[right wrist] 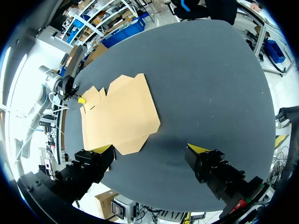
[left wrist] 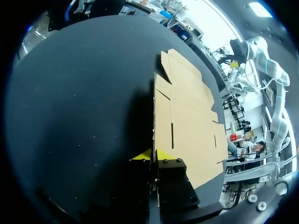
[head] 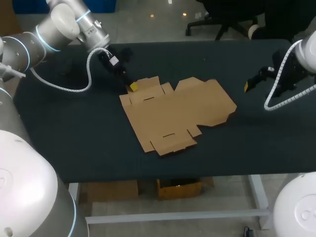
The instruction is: Assemble the packaging by folding the flat box into shape, placing the metal phone stand inside, and closing the box properly
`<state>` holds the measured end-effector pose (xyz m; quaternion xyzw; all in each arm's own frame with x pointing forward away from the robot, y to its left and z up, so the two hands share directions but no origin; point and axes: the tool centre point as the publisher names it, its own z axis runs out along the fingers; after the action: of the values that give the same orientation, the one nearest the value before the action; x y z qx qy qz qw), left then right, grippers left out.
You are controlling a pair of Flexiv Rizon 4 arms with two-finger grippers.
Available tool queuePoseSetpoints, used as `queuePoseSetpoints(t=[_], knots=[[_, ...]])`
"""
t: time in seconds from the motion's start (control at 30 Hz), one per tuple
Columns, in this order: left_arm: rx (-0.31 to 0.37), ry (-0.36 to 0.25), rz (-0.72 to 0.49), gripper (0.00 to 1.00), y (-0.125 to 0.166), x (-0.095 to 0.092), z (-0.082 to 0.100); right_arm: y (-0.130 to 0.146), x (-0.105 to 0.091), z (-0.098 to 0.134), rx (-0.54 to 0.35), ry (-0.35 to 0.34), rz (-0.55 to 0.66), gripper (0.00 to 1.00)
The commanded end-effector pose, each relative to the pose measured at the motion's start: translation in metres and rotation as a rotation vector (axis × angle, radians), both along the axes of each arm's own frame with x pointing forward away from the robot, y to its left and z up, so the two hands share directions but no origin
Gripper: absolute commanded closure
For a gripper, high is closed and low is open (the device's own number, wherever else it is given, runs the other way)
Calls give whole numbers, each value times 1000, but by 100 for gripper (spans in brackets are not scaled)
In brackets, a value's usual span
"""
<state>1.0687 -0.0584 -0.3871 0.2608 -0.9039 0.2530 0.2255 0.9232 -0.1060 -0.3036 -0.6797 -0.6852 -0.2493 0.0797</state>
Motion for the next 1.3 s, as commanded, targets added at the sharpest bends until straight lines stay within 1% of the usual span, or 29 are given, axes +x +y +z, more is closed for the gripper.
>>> queuePoseSetpoints(t=[0.03,0.23,0.3,0.47,0.67,0.87,1.1,1.17,1.3], knots=[[2,-45,38,100,3,-12,8,-1,-1,1,1,2,2,0],[-15,-78,101,100,7,-17,16,-1,0,2,0,-2,0,0],[-30,-81,125,100,9,-19,18,-1,0,2,-2,-3,0,0],[-40,-95,189,100,12,-25,20,-4,0,4,3,-1,2,0],[-45,-106,255,100,16,-25,22,-7,-4,4,20,4,4,0],[-63,-98,323,100,18,-27,26,-10,-8,-1,30,0,-1,0],[-92,-87,438,100,24,-29,29,-9,-16,-7,46,-4,5,0],[-104,-86,456,100,25,-29,29,-9,-18,-9,48,-2,6,0],[-108,-91,467,100,25,-32,30,-10,-22,-10,55,4,5,0]])
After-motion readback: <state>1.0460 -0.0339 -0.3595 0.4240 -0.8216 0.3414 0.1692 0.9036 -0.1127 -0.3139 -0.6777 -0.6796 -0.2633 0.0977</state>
